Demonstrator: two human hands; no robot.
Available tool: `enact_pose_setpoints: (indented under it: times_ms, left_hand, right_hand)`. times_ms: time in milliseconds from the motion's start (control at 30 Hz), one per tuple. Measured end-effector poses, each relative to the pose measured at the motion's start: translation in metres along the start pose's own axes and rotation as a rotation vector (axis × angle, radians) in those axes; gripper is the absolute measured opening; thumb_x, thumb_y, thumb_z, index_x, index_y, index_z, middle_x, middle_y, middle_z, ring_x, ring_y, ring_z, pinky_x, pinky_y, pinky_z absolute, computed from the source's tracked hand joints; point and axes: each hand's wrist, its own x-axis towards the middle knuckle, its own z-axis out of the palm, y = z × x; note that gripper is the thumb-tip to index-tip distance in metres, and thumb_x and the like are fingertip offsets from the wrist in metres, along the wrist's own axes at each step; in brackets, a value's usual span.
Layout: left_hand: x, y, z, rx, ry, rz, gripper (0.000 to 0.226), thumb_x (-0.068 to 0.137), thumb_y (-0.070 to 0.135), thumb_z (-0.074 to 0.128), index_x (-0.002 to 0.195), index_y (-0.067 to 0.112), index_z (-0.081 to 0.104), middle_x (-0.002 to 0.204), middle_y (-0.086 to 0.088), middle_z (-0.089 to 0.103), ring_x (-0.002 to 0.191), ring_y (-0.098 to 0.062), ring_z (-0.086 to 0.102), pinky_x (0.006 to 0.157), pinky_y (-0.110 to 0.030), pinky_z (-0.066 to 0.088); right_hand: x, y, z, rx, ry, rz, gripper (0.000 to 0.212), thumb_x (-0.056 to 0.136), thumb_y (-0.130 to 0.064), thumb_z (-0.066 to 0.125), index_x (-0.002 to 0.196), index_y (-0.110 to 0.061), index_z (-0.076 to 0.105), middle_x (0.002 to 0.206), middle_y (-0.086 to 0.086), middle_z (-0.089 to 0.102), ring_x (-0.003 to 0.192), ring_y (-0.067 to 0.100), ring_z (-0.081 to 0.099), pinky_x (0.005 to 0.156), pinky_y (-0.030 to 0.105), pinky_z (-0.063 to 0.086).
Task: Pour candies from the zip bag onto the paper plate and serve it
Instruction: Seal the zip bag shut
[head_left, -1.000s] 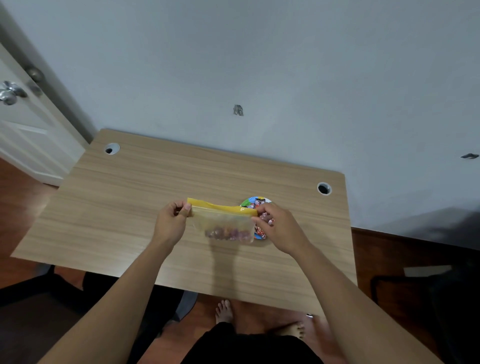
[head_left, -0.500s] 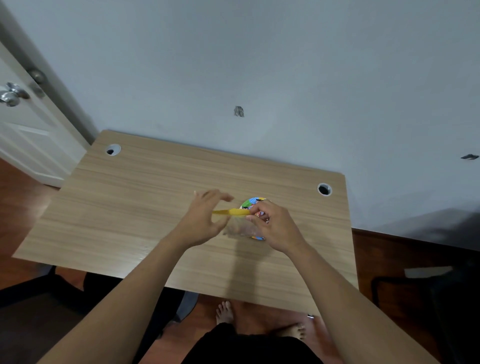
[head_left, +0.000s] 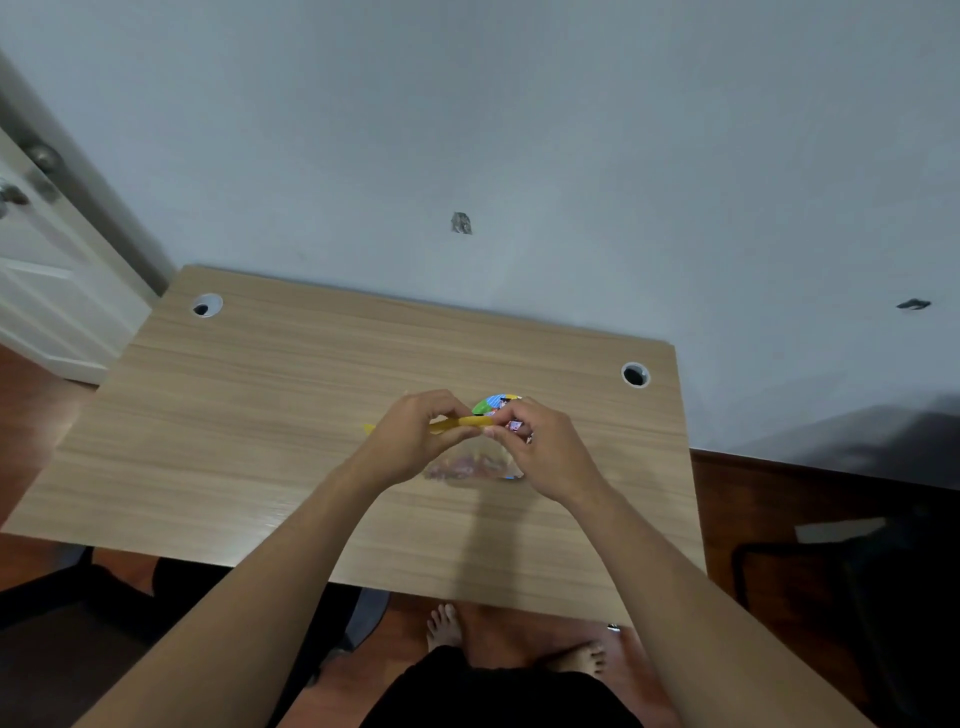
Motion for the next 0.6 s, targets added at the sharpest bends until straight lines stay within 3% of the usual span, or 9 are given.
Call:
enact_pose_setpoints:
  times_ms: [133, 433, 600]
  left_hand:
    - [0.0, -0.002, 0.002, 0.017, 0.003, 0.008, 0.01, 0.093, 0.032, 0.081, 0.094, 0.022, 0.081, 0.088, 0.01, 0.073, 0.083, -0.01, 0.067, 0.076, -0.025, 0.051]
    - [0.003, -0.012, 0.007, 0.034, -0.01, -0.076, 0.014, 0.093, 0.042, 0.078, 0.096, 0.028, 0.079, 0.092, 0.012, 0.075, 0.088, -0.009, 0.069, 0.083, -0.043, 0.055]
    - [0.006, -0.021, 0.009, 0.115, -0.002, -0.057, 0.022, 0.09, 0.052, 0.076, 0.094, 0.031, 0.079, 0.088, 0.015, 0.075, 0.083, -0.009, 0.068, 0.079, -0.046, 0.055]
  right_hand:
    - [0.001, -0.001, 0.001, 0.016, 0.002, 0.025, 0.008, 0.096, -0.026, 0.08, 0.095, -0.018, 0.078, 0.099, -0.009, 0.078, 0.08, 0.013, 0.067, 0.071, 0.012, 0.045]
    - [0.005, -0.002, 0.0, 0.023, -0.024, 0.05, 0.006, 0.096, -0.024, 0.08, 0.094, -0.019, 0.078, 0.096, -0.009, 0.077, 0.078, 0.015, 0.065, 0.069, 0.015, 0.044]
    - [0.006, -0.001, -0.001, 0.008, -0.046, 0.039, 0.005, 0.096, -0.022, 0.08, 0.094, -0.018, 0.078, 0.086, -0.033, 0.07, 0.073, 0.016, 0.063, 0.065, 0.02, 0.047]
